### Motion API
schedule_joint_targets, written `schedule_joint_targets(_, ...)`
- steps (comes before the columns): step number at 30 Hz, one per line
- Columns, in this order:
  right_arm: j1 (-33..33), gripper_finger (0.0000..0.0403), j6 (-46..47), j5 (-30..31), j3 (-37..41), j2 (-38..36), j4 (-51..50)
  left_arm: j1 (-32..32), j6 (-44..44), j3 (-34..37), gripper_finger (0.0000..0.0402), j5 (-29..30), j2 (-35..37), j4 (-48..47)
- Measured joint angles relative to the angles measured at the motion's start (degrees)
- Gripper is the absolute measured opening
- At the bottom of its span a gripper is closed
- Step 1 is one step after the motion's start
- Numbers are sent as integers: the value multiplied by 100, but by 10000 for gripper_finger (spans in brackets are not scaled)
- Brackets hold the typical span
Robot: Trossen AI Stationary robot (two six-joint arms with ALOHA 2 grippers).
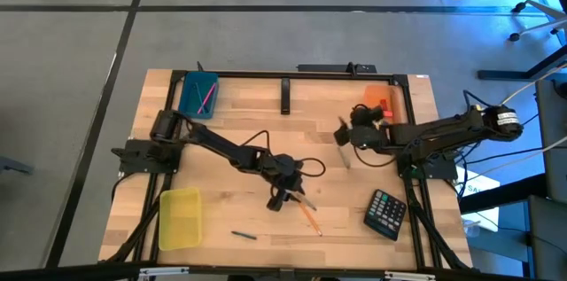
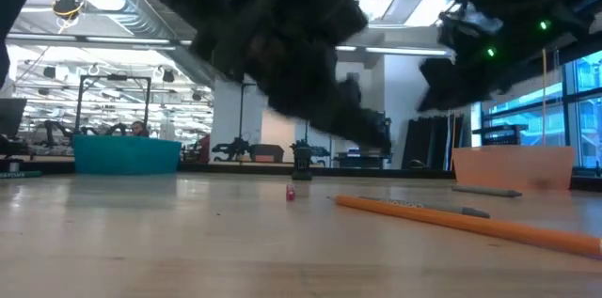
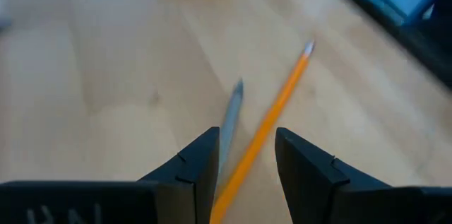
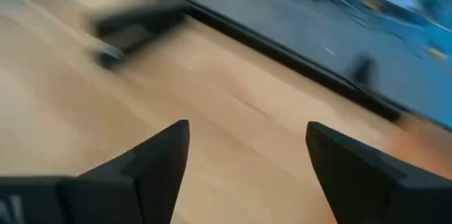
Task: Sort crayons/erasers/pens/pencils in bins
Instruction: Put the orange pencil into the blue bin
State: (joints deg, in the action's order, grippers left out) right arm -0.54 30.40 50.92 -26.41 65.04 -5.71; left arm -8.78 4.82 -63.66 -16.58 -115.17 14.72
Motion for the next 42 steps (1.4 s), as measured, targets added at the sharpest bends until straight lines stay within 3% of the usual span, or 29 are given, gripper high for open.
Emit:
schedule_joint_targets(5, -277, 281, -827, -288, -2, 2, 1235, -44, 282, 5, 131, -8, -283, -223)
schedule_joint_targets(15, -404, 281, -986, -302, -2, 2, 1398, -59, 345, -24, 115, 82, -317, -665)
schedule_joint_targets(26, -496, 281, -991, -301, -2, 2, 1398, -149, 318, -14, 16, 285, -308, -751)
schedule_joint_targets(36, -496, 281, -1024, -297, -2, 2, 1273, -169, -194, 36, 16, 1272, 326, -997)
schedule_joint_targets(42, -496, 281, -970, -107, -2, 4, 984, -154, -512, 22, 3, 2760, 1393, -1991)
